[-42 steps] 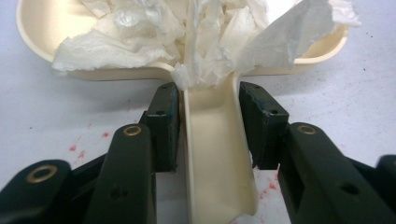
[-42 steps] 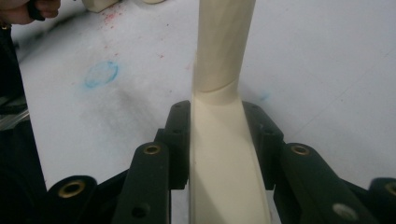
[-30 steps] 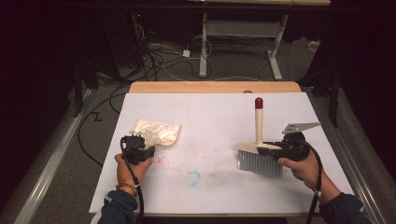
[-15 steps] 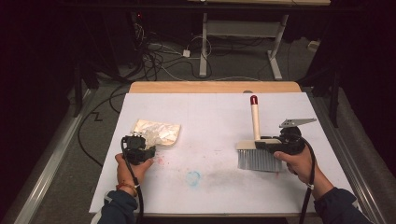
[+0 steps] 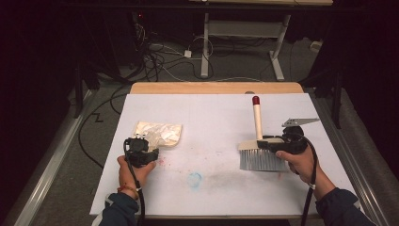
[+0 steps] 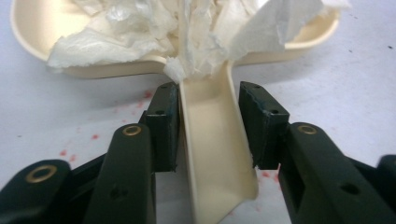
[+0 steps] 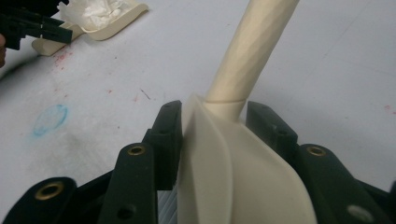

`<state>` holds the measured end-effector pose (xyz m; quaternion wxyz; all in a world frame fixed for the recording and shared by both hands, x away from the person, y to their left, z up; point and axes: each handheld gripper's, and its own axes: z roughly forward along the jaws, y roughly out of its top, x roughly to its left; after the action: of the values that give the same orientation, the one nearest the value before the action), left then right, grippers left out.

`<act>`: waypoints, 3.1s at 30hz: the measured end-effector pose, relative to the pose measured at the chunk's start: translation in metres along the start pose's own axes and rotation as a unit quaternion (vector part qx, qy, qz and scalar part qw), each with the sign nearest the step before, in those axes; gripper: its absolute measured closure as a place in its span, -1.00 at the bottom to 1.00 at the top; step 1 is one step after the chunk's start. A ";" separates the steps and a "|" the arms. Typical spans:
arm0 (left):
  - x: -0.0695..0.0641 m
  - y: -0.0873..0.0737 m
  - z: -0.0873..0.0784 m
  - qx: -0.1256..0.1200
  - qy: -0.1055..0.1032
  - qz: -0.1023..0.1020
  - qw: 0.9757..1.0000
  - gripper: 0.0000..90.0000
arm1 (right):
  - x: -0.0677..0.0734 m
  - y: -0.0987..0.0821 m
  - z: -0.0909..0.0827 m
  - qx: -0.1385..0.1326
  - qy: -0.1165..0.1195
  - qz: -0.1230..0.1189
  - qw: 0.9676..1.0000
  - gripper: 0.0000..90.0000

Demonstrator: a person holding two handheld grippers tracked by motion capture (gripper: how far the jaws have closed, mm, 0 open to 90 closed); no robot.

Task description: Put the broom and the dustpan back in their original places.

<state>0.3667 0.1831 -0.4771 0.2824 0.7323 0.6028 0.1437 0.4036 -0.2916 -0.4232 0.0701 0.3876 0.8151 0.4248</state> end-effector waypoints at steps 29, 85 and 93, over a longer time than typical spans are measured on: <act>-0.023 -0.010 -0.048 -0.130 -0.015 0.118 0.984 -0.26 | 0.000 0.009 -0.020 -0.063 -0.088 -0.067 0.992 0.26; -0.072 -0.055 -0.061 -0.192 -0.037 0.328 0.924 -0.62 | 0.080 -0.050 -0.043 -0.168 -0.166 -0.220 0.947 -0.49; -0.066 -0.064 -0.061 -0.186 -0.044 0.332 0.924 -0.62 | 0.081 -0.066 -0.043 -0.166 -0.188 -0.224 0.942 -0.55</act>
<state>0.2662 0.1411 -0.4568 0.3762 0.8303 0.2747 0.3060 0.2902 -0.2855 -0.4279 0.3784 0.2506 0.7711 0.4466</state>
